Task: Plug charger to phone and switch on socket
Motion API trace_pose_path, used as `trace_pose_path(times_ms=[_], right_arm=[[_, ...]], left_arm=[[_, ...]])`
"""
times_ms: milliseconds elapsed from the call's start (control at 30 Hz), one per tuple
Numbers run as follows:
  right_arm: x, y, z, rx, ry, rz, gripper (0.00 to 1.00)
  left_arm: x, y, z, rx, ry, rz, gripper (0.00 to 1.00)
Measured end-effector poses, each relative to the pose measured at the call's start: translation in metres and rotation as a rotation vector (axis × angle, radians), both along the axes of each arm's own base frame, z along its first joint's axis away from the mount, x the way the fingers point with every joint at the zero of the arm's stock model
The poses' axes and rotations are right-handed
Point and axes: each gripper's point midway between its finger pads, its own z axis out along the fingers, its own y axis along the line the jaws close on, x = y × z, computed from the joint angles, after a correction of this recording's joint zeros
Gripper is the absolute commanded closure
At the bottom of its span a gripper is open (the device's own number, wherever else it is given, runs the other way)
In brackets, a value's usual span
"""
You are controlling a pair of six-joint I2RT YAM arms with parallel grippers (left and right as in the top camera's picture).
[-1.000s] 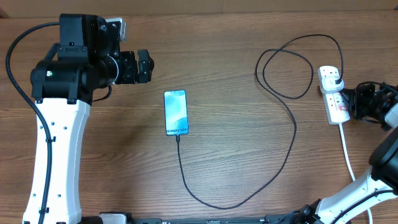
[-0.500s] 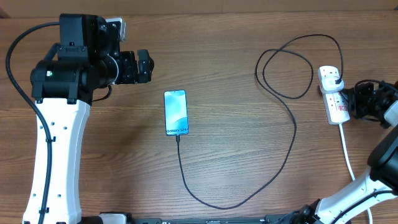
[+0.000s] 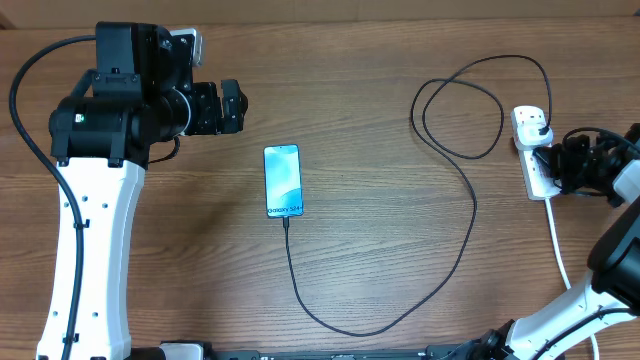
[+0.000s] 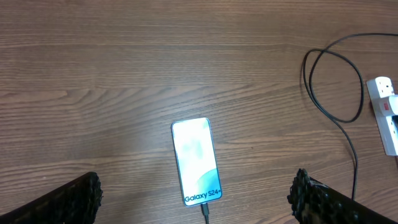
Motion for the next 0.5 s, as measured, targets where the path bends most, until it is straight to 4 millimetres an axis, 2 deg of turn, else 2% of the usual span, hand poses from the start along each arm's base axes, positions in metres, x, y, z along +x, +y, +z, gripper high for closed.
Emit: trace_pose_path(times_ms=[233,367,500], right_arm=[[-0.009,-0.008,0.001,0.046,-0.009,-0.027,0.96],[-0.023,-0.024,0.007,0.085,-0.026,-0.075,0.96],[-0.034,-0.035,0.036,0.076,-0.068,-0.112,0.96]], left_arm=[[0.0,0.0,0.0,0.0,0.0,0.0,0.0],[0.0,0.0,0.0,0.0,0.0,0.0,0.0],[0.0,0.0,0.0,0.0,0.0,0.0,0.0]])
